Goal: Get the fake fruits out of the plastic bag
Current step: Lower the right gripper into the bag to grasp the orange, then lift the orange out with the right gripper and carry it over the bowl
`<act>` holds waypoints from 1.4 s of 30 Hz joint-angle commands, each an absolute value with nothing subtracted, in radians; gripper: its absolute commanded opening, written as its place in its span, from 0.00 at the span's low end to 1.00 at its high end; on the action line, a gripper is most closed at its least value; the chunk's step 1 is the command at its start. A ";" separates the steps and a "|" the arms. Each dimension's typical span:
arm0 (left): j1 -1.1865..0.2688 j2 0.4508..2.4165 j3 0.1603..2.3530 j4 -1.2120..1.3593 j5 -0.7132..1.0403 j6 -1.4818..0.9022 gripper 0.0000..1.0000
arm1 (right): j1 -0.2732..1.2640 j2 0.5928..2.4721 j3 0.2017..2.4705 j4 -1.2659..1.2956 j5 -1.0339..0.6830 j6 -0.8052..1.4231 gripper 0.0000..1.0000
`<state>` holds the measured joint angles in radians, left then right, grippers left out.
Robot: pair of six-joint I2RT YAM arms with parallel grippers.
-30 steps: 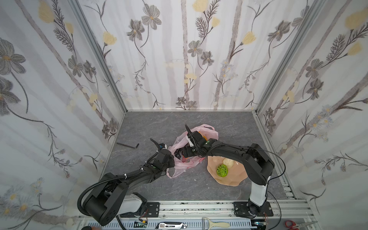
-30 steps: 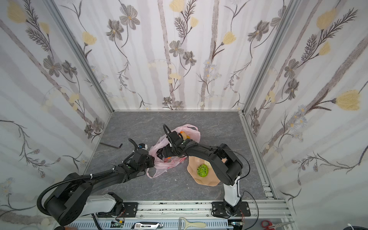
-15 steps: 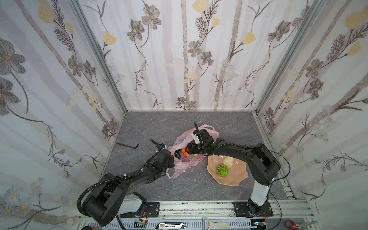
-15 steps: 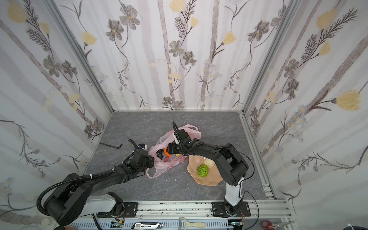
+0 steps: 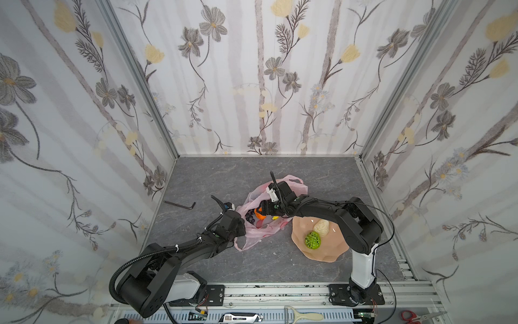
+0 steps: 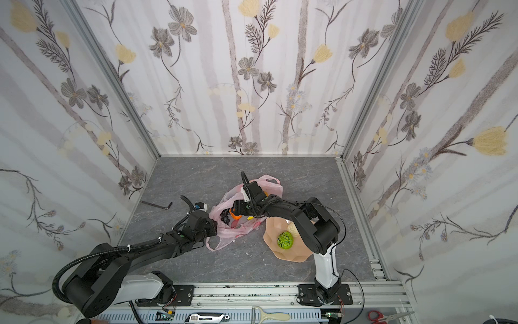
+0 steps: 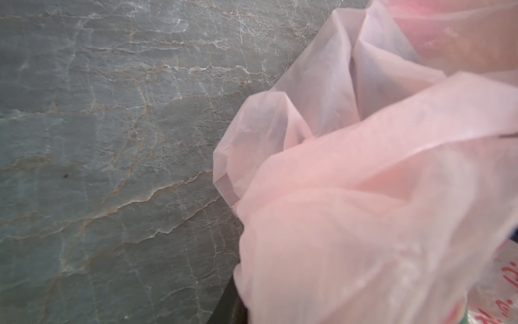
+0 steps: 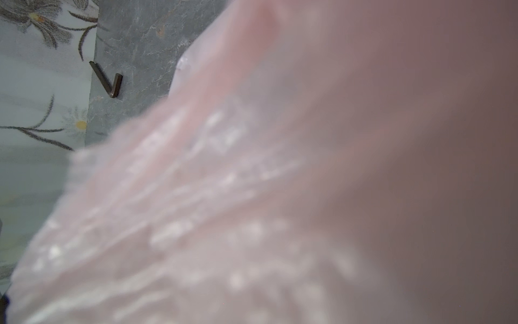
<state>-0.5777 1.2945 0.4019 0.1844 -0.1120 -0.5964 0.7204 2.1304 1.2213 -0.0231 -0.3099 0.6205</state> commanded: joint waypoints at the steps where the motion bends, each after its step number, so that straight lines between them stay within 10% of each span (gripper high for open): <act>1: -0.578 1.299 0.403 0.200 -0.121 -0.600 0.24 | 0.723 2.156 1.233 -0.016 -0.307 0.634 0.75; 18: -0.578 1.299 0.408 0.202 -0.123 -0.600 0.24 | 0.747 2.083 1.222 -0.049 -0.229 0.606 0.61; 42: -0.577 1.411 0.558 0.169 -0.101 -0.478 0.24 | 0.900 1.293 0.799 -0.589 0.324 0.698 0.61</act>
